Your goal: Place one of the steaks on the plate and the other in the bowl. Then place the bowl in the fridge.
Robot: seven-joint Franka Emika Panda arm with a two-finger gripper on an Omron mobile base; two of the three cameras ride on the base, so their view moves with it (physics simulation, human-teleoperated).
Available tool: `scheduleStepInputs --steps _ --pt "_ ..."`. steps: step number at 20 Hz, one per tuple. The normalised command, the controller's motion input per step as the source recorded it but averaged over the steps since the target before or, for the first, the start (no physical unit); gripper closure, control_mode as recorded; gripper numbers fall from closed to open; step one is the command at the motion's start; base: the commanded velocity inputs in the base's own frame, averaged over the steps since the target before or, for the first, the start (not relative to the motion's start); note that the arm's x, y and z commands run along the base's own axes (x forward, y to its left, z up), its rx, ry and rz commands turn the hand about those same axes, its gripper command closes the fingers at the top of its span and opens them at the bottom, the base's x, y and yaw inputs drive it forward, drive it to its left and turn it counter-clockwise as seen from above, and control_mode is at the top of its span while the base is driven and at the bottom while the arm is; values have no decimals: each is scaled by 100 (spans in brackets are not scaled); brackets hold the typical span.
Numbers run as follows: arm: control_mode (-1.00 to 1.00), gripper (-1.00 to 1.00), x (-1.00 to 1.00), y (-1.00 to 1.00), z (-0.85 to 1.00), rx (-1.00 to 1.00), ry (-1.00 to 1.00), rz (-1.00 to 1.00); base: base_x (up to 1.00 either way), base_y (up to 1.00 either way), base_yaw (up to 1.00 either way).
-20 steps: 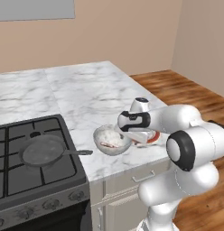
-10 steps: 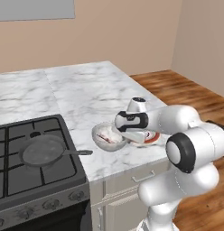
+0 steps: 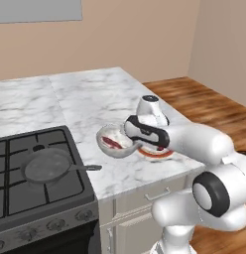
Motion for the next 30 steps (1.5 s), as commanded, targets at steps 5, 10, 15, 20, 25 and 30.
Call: scheduleStepInputs --steps 5,10,15,20,25,30 --pt "-100 100 -64 -4 66 -1 4 -4 0 0 0" --pt "-100 100 -84 -48 10 3 10 5 0 0 0" --pt "-100 100 -60 -75 0 0 -13 4 0 0 0" --pt "-100 100 -7 -86 0 6 -1 16 0 0 0" --pt "-100 100 0 -41 0 10 1 39 0 0 0" --pt "-100 100 0 -7 0 2 3 33 0 0 0"
